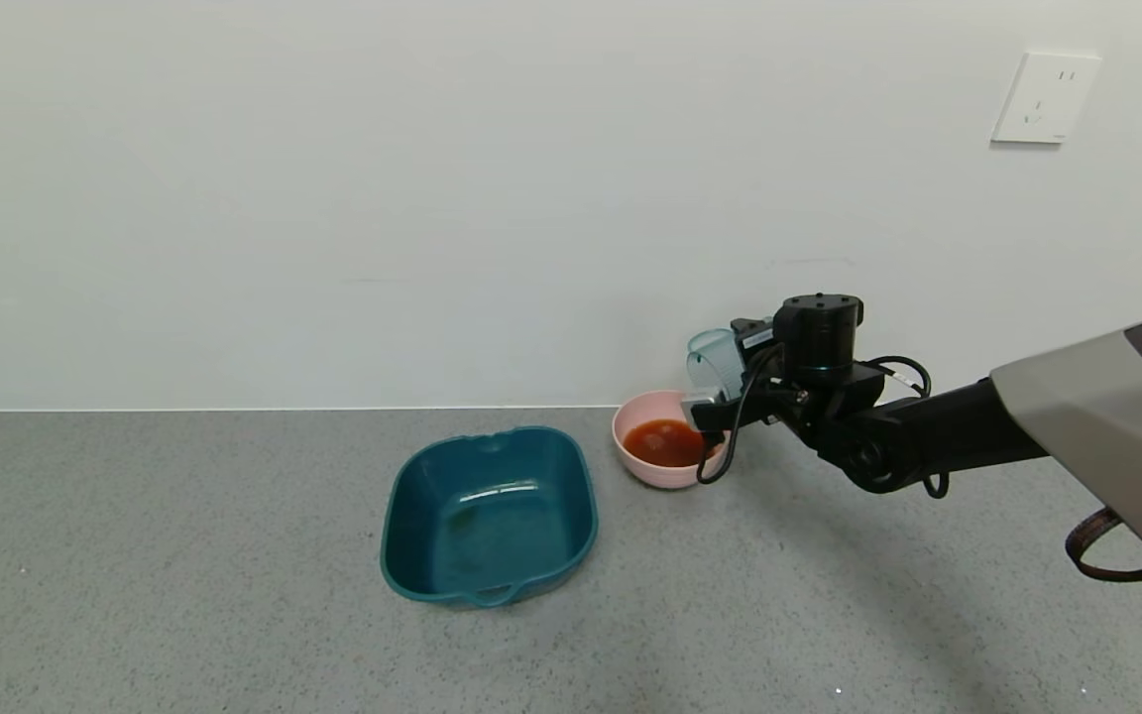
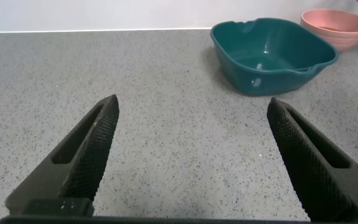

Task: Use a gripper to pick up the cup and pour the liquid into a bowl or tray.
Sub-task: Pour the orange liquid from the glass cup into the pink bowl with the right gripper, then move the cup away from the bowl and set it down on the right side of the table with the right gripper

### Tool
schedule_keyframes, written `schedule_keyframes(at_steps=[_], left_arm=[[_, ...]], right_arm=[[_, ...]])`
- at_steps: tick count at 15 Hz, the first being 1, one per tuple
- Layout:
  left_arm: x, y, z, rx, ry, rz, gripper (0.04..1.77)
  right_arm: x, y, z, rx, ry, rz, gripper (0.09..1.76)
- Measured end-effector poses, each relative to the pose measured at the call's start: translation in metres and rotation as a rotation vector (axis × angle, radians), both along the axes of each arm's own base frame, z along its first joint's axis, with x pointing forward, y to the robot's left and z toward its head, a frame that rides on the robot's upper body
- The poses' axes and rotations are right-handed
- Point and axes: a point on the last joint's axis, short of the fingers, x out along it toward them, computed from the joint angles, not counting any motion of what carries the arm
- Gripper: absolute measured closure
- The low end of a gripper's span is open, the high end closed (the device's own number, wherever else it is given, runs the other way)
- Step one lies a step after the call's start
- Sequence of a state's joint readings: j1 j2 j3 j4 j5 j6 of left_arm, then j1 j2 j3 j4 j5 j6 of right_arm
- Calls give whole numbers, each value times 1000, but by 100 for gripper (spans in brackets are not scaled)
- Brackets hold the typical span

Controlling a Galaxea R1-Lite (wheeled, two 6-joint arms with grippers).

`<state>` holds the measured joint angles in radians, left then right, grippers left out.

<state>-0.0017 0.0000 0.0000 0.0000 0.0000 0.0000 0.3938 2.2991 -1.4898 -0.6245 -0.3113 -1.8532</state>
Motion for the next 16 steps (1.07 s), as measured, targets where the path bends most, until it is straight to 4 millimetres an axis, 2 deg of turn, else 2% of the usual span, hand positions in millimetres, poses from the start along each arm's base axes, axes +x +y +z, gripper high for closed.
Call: schedule_keyframes(at_steps=[10, 13, 16], left_arm=[[0, 0, 0, 0, 0, 0, 9], [0, 0, 0, 0, 0, 0, 9], [0, 0, 0, 0, 0, 0, 9]], right_arm=[[-2, -3, -2, 57, -36, -6, 49], [-9, -6, -7, 231, -21, -32, 49], [-27, -5, -12, 445, 21, -88, 49]])
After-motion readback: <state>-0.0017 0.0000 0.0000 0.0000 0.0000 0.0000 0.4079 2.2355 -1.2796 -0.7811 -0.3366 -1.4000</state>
